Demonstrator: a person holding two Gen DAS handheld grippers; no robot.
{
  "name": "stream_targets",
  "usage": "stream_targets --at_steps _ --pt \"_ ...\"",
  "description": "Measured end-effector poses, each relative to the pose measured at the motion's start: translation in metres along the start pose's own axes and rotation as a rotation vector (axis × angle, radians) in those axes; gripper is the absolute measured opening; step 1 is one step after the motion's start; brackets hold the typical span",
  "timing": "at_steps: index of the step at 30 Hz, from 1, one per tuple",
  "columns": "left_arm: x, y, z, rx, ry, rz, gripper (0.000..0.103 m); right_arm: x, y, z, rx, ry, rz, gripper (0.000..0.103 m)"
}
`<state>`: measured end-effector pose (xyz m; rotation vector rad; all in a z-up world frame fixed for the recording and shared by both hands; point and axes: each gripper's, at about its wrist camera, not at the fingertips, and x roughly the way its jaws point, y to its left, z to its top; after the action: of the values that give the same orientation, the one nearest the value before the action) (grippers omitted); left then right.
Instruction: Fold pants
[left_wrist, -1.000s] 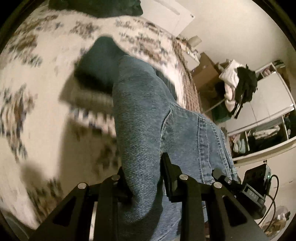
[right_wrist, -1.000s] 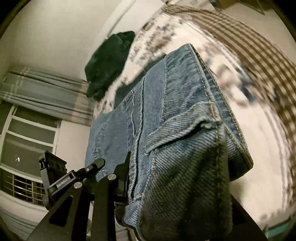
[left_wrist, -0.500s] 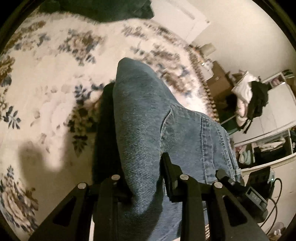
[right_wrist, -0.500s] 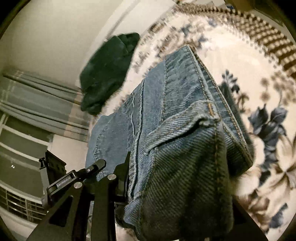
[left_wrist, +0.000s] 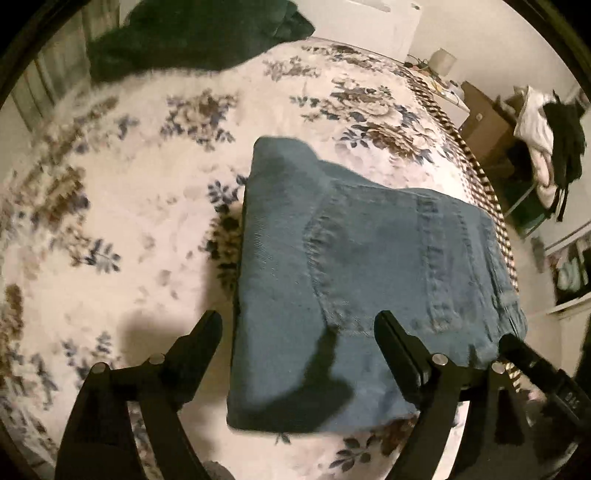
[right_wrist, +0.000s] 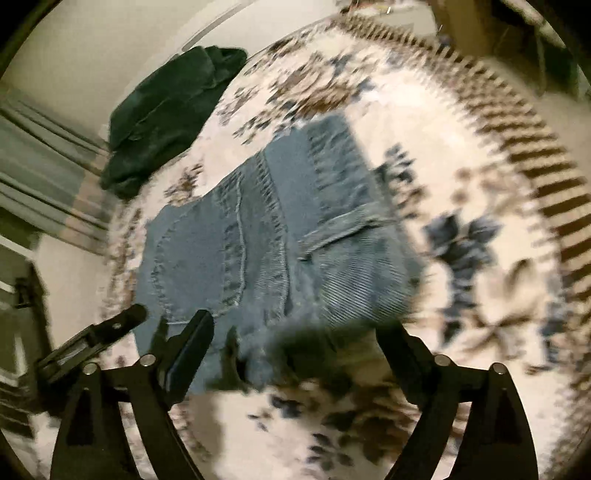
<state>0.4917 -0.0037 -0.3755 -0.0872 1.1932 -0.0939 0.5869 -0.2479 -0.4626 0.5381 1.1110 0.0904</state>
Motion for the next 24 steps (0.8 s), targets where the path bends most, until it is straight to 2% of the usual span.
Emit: stream_targets --at_steps 5,8,14,24 --pt "-0.054 -0.024 -0.011 0.028 -0.069 0.06 0.084 -0.069 0.027 -0.006 -0.12 -0.146 -0.231 0.101" --pt "-0.085 -0.037 -0.015 0.041 -0.1 0.083 0.084 -0.11 0.042 -0.01 -0.163 -0.201 -0.288 0.102" --pt "-0.171 -0.064 -0.037 0.048 -0.176 0.128 0.084 -0.2 0.071 -0.024 -0.227 -0.245 -0.311 0.102" --pt "-0.305 -0.086 -0.098 0.009 -0.255 0.168 0.084 -0.369 0.122 -0.079 -0.326 -0.335 -0.302 0.102"
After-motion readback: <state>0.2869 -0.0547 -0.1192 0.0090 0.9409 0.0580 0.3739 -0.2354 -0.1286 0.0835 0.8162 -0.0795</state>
